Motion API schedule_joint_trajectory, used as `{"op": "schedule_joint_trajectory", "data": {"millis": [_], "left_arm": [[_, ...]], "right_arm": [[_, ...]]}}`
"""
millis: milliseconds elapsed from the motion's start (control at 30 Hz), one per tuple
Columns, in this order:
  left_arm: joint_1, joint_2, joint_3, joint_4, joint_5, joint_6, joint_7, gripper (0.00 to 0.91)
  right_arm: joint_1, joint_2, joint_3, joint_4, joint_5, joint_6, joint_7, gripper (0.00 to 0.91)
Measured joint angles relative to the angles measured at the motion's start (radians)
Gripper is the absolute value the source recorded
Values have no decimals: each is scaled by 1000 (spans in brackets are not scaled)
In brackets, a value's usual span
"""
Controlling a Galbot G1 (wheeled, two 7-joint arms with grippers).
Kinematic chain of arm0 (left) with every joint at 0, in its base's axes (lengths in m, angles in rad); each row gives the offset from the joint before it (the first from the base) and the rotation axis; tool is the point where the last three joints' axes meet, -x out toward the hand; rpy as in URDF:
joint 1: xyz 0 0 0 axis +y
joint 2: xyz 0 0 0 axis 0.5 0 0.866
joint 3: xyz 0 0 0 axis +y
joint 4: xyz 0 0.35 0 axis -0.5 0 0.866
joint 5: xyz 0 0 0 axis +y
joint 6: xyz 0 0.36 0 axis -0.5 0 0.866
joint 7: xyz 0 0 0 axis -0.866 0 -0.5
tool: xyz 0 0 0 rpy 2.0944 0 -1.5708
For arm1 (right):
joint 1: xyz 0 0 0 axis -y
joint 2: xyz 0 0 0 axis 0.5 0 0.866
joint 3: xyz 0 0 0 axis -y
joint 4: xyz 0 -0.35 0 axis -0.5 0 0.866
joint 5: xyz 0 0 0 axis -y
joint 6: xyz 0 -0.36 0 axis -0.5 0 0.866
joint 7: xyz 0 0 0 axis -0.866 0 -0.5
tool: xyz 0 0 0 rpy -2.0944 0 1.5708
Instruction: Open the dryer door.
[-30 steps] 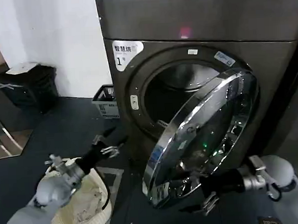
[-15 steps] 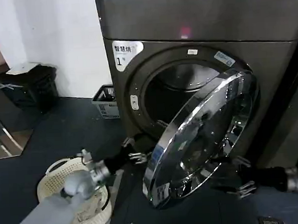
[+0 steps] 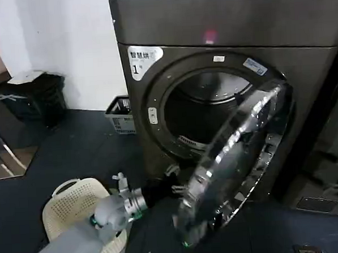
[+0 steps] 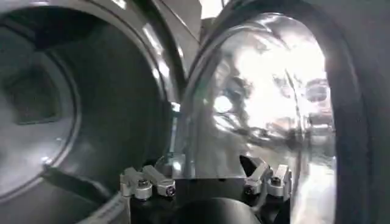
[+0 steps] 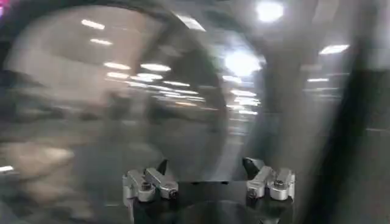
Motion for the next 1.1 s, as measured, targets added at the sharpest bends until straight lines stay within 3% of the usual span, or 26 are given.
{"op": "schedule_joint_trajectory", "data": {"millis": [100,300,667,833,1100], "left_arm": [[-16,-2,35,-10,-7,-6,-2,907],[-59,-27,117,-21,-11,-2,-19,907],[-181,-126,274,46,-26,-17,-29,907],[-236,-184,328,84,-30,-19,-38,907],[-299,-272,400,125,-32,-15,-58,907]], "right_arm": [[-21,18,69,17,-29,0,115,907],[-57,38,199,47,11,-34,335,907],[-111,34,395,14,-66,-42,660,907],[-134,20,476,-6,-59,-66,766,907],[-175,-7,617,-35,-56,-91,795,907]]}}
